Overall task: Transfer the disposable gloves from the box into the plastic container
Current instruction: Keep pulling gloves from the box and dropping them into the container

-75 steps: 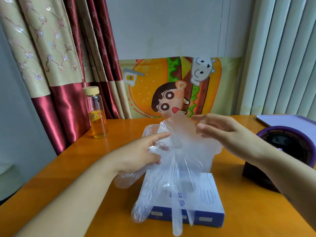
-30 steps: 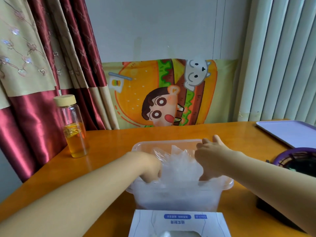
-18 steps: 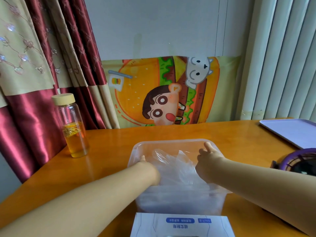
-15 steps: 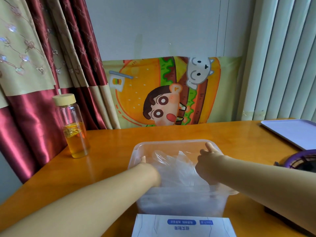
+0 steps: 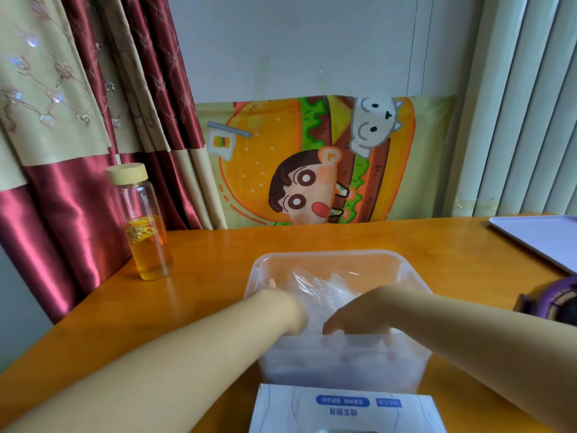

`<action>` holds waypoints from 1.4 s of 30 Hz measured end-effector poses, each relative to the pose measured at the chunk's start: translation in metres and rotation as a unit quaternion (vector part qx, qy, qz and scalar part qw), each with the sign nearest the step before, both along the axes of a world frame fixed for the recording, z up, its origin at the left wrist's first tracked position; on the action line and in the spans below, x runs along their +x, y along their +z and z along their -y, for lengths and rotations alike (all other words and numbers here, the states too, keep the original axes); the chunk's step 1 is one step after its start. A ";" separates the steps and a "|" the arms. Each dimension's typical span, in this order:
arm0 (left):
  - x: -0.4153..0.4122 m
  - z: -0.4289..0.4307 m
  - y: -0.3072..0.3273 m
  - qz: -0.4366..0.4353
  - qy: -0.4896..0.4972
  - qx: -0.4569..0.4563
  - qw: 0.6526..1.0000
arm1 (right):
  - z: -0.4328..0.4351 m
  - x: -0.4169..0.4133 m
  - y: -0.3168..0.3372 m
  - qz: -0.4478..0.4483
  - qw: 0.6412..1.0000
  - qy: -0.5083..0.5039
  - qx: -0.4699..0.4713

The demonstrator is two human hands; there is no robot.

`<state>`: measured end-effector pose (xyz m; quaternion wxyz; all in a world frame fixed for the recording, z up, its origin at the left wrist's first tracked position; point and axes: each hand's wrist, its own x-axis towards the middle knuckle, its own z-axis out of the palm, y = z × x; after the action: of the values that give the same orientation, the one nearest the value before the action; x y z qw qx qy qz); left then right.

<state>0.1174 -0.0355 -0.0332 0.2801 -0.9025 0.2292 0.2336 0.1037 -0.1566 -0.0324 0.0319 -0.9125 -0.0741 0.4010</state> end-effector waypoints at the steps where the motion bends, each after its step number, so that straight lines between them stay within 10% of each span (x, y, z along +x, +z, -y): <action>1: -0.003 -0.005 0.007 0.000 -0.021 -0.035 0.999 | -0.002 0.000 -0.001 -0.003 1.000 -0.014 -0.003; 12: -0.012 -0.071 0.052 0.056 -0.052 -0.178 0.981 | -0.001 0.001 -0.006 0.021 1.000 0.012 -0.011; 28: -0.084 -0.097 0.082 0.157 -0.055 -0.341 0.925 | 0.011 -0.078 0.076 0.410 0.890 0.120 0.158; 42: -0.127 -0.064 0.002 -0.078 -0.015 -0.246 0.966 | -0.014 -0.134 -0.015 0.309 0.912 0.270 -0.006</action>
<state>-0.0099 0.0286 -0.0308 0.0345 -0.9190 0.3139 0.2360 -0.0308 -0.1429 -0.0473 -0.1077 -0.9364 -0.3211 0.0924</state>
